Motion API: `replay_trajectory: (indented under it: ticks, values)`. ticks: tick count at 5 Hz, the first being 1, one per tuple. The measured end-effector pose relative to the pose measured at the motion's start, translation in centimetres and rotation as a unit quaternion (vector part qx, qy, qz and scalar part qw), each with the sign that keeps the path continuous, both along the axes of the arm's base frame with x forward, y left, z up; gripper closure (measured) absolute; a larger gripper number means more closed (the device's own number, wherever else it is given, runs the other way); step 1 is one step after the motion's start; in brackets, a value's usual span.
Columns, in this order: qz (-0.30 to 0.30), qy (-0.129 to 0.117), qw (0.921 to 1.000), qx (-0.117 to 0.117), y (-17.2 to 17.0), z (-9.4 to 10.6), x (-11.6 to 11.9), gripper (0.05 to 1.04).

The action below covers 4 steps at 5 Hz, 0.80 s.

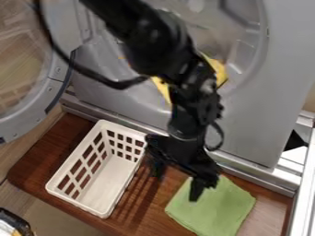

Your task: Picked the yellow clothing from the machine and place it on the green mat.

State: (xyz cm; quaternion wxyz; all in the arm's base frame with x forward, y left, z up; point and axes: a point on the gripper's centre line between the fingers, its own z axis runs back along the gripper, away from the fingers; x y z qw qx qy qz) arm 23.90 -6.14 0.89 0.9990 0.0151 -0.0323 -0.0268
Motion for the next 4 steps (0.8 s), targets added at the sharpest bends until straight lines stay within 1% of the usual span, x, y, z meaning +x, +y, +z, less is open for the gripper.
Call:
replay_trajectory:
  ticks: [1, 2, 3, 4]
  values:
    - [0.041, -0.039, 0.9984, -0.009, 2.5, 1.5, 1.4, 0.084]
    - [0.04, -0.096, 0.9939, -0.039, 3.9, 3.1, 4.5, 0.084]
    - [0.033, -0.135, 0.9895, -0.037, 5.1, 5.4, 8.0, 0.084]
    - [0.037, -0.159, 0.9859, -0.039, 5.9, 6.0, 10.1, 0.084]
